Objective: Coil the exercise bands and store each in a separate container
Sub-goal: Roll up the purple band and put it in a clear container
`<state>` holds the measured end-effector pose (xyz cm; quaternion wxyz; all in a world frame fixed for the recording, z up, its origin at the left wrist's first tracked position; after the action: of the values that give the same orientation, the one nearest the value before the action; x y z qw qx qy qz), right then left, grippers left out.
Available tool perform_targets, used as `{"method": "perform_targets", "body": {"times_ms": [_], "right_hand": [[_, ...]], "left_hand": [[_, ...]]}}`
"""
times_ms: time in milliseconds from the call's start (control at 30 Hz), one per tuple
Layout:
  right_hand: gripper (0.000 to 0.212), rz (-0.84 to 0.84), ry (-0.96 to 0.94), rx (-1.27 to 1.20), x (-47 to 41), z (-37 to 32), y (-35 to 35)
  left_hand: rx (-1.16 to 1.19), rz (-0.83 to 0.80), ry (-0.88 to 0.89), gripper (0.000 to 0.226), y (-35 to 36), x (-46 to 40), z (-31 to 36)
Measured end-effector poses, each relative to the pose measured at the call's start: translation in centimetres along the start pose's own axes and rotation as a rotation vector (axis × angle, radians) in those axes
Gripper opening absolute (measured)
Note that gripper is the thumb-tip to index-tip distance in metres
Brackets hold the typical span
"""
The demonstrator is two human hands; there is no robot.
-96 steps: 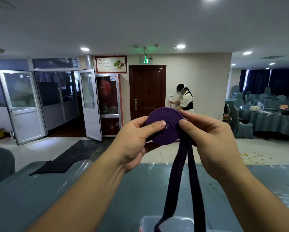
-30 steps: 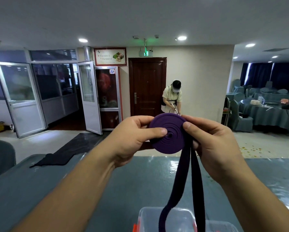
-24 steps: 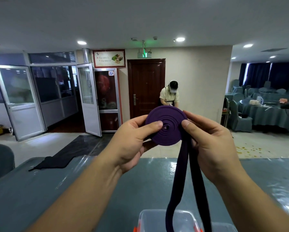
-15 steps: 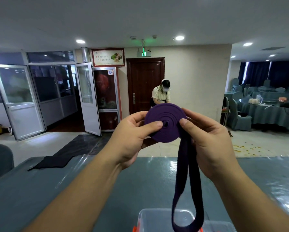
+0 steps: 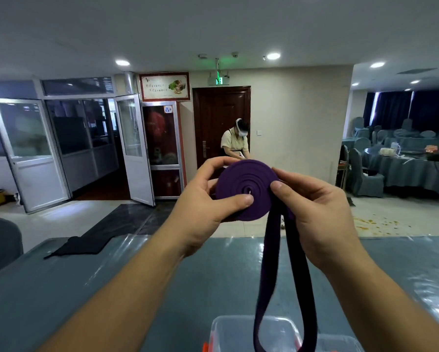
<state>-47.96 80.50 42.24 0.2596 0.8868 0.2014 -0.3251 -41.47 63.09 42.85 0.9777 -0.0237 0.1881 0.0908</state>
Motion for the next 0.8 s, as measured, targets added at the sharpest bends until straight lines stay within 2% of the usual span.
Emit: {"method": "perform_targets", "body": {"times_ms": [100, 167, 300, 500, 700, 800], "right_hand": [[0.026, -0.051, 0.009, 0.011, 0.0, 0.0, 0.1], [0.028, -0.047, 0.009, -0.011, -0.1, -0.1, 0.1], [0.036, -0.049, -0.007, -0.022, 0.0, -0.1, 0.1], [0.031, -0.086, 0.026, 0.017, 0.3, -0.1, 0.1], [0.03, -0.083, 0.002, 0.009, 0.2, -0.5, 0.2], [0.029, -0.119, 0.026, 0.049, 0.4, -0.3, 0.1]], "left_hand": [[-0.123, -0.1, -0.018, 0.063, 0.2, 0.0, 0.7], [-0.162, -0.069, 0.023, 0.063, 0.1, 0.0, 1.2], [-0.064, 0.04, 0.071, 0.062, 0.2, 0.0, 0.8], [-0.203, -0.067, 0.04, 0.067, 0.0, 0.0, 1.0], [-0.144, 0.033, 0.101, 0.063, -0.2, 0.2, 0.9], [-0.202, -0.007, 0.047, 0.06, -0.1, 0.3, 0.6]]}}
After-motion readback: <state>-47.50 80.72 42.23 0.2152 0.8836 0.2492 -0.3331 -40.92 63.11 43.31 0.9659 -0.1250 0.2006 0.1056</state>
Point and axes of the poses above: each hand's wrist, its own x-axis away from the middle knuckle, its own y-axis out of the palm, z = x × y, the point moved 6 cm from there along -x, towards the middle knuckle, and after that the axes turned 10 degrees about -y, right-handed, at the moved point
